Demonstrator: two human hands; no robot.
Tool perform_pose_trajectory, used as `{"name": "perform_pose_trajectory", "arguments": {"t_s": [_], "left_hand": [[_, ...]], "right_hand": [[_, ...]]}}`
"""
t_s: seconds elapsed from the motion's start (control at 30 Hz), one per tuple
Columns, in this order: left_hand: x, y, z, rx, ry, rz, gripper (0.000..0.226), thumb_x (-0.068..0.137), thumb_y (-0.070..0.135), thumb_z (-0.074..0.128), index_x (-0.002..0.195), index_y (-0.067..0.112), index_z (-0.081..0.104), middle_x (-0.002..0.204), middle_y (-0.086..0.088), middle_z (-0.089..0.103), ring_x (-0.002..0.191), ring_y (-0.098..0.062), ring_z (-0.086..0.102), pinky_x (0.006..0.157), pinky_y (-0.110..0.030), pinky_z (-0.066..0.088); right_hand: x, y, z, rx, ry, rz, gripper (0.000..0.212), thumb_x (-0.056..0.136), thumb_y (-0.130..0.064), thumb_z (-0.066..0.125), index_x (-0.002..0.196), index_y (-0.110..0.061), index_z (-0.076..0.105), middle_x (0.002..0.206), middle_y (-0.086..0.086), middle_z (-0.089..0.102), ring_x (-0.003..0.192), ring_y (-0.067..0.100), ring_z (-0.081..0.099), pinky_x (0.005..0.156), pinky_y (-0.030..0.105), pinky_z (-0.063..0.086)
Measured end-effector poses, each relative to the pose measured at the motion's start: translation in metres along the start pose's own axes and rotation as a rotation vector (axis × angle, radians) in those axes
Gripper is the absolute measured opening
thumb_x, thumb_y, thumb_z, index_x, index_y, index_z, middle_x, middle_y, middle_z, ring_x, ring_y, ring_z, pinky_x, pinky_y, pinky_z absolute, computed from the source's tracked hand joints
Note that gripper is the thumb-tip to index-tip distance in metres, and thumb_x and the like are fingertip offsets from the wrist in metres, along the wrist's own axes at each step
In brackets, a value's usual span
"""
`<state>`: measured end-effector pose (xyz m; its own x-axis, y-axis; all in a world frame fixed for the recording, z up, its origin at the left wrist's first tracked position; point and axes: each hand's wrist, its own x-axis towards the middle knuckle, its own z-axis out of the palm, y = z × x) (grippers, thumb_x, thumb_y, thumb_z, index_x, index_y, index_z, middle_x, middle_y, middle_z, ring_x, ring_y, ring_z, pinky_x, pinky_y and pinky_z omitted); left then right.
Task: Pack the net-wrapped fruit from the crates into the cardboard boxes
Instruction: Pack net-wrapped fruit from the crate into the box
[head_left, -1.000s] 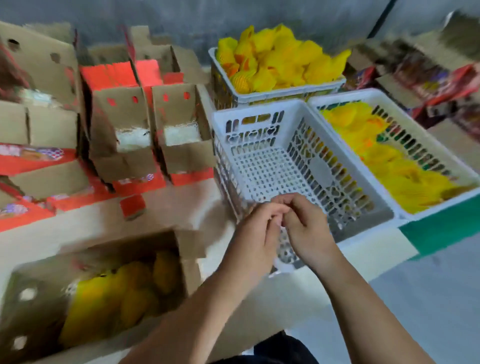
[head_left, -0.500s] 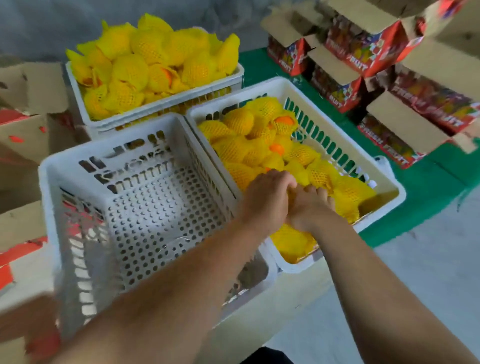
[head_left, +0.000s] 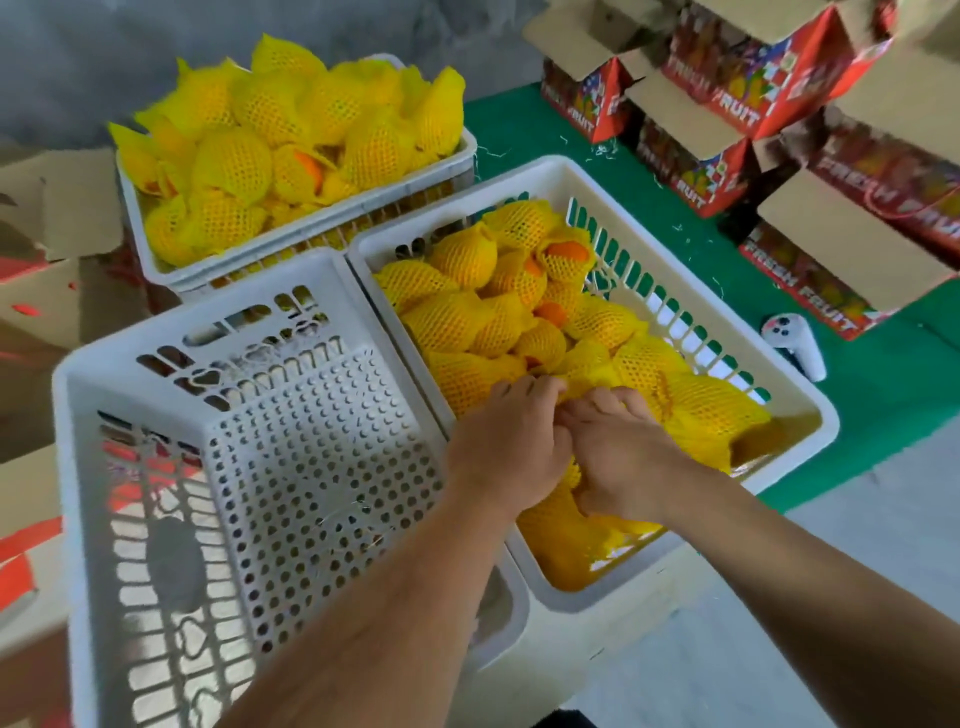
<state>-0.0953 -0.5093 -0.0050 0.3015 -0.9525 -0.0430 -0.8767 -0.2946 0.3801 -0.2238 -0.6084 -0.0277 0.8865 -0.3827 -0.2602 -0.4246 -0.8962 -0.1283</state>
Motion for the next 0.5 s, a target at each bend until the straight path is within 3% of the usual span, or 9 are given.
{"name": "perform_pose_trajectory", "arguments": {"t_s": [0.1,0.2,0.3,0.37,0.43,0.5], "left_hand": [[0.001,-0.001,0.001,-0.051,-0.009,-0.033,0.057,0.094,0.049,0.040,0.149,0.034,0.037,0.141,0.007,0.056,0.123,-0.022,0.053,0.076,-0.039,0.043],[0.002,-0.002,0.004,-0.037,-0.043,-0.005,0.082,0.087,0.066,0.039,0.160,0.035,0.016,0.159,0.007,0.041,0.133,-0.025,0.051,0.084,-0.043,0.048],[0.001,-0.004,0.007,-0.039,0.024,0.042,0.098,0.082,0.081,0.044,0.161,0.037,0.003,0.161,0.007,0.036,0.121,-0.026,0.061,0.064,-0.035,0.044],[0.000,-0.007,0.008,-0.087,0.106,0.046,0.093,0.084,0.083,0.047,0.157,0.035,0.014,0.151,0.004,0.042,0.108,-0.026,0.066,0.057,-0.031,0.041],[0.000,-0.009,0.006,-0.213,0.204,0.026,0.084,0.086,0.075,0.057,0.151,0.032,0.024,0.145,0.003,0.042,0.110,-0.024,0.063,0.060,-0.032,0.049],[-0.003,-0.007,-0.001,-0.420,0.321,-0.016,0.082,0.086,0.063,0.067,0.149,0.029,0.028,0.143,0.003,0.042,0.121,-0.018,0.054,0.075,-0.034,0.054]], "right_hand": [[-0.004,0.019,-0.010,0.475,0.013,0.211,0.080,0.062,-0.055,0.075,0.134,-0.041,0.041,0.111,-0.013,0.054,0.123,0.023,0.043,0.100,0.037,0.028],[-0.006,0.030,-0.022,1.049,0.112,0.362,0.064,0.071,-0.053,0.082,0.126,-0.039,0.052,0.115,-0.007,0.068,0.112,0.018,0.063,0.094,0.039,0.050],[-0.008,0.024,-0.030,1.181,0.082,0.288,0.049,0.078,-0.070,0.069,0.119,-0.044,0.066,0.117,-0.018,0.071,0.111,0.003,0.066,0.090,0.029,0.051],[-0.006,0.020,-0.032,1.220,0.017,0.207,0.055,0.083,-0.079,0.056,0.127,-0.046,0.065,0.127,-0.025,0.067,0.118,-0.006,0.060,0.095,0.026,0.047],[0.003,0.016,-0.041,1.376,0.071,0.237,0.056,0.094,-0.069,0.046,0.131,-0.032,0.067,0.134,-0.007,0.067,0.127,0.014,0.061,0.104,0.040,0.048],[0.016,0.013,-0.048,1.282,0.226,0.284,0.034,0.102,-0.041,0.051,0.121,-0.020,0.071,0.126,0.011,0.068,0.119,0.030,0.064,0.101,0.040,0.051]]}}
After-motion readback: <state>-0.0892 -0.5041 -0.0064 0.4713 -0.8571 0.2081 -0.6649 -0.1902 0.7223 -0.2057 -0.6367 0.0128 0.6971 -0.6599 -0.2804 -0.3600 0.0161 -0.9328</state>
